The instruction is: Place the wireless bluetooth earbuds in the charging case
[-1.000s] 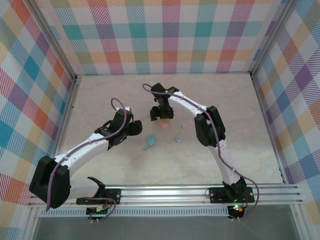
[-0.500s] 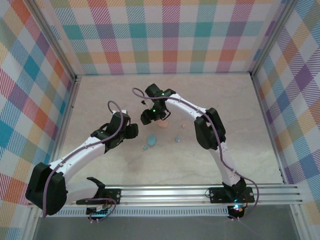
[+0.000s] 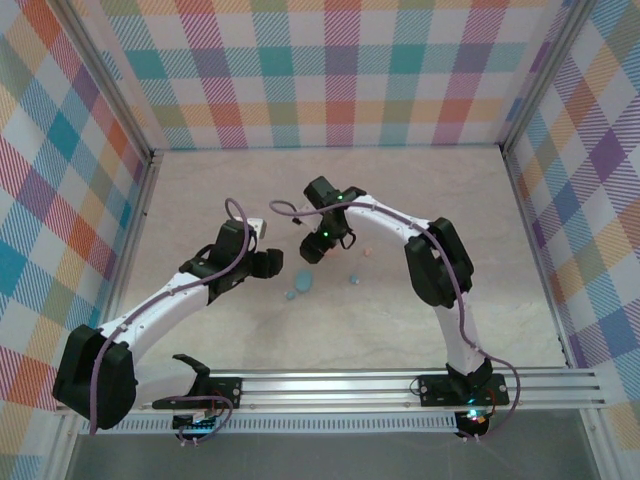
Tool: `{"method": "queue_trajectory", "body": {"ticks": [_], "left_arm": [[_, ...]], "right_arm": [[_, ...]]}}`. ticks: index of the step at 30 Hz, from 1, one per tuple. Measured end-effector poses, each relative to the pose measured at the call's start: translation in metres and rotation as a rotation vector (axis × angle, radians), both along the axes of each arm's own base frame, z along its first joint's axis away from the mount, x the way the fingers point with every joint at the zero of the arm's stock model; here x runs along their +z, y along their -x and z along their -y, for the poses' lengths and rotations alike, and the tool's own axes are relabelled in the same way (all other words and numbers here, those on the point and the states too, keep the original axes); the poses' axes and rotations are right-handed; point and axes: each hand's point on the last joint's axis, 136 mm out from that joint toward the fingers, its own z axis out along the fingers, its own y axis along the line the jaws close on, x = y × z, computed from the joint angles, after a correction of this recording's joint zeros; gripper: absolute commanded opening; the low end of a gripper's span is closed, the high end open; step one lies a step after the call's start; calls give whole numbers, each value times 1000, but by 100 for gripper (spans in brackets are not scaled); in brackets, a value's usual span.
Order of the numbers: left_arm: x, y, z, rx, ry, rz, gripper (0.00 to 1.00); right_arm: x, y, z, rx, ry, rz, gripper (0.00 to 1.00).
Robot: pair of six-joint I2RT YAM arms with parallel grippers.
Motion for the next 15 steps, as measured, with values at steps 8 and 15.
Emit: {"method": "queue_trajectory", "body": {"ticks": [8,15], "left_arm": [[-6,6,5,-55,8,-15,72],[-7,6,6,-67,6,-15,72]], "right_arm": [[-6,-19,-1,67,19,53,75],[-9,-31,3,75,21,83,75]]}}
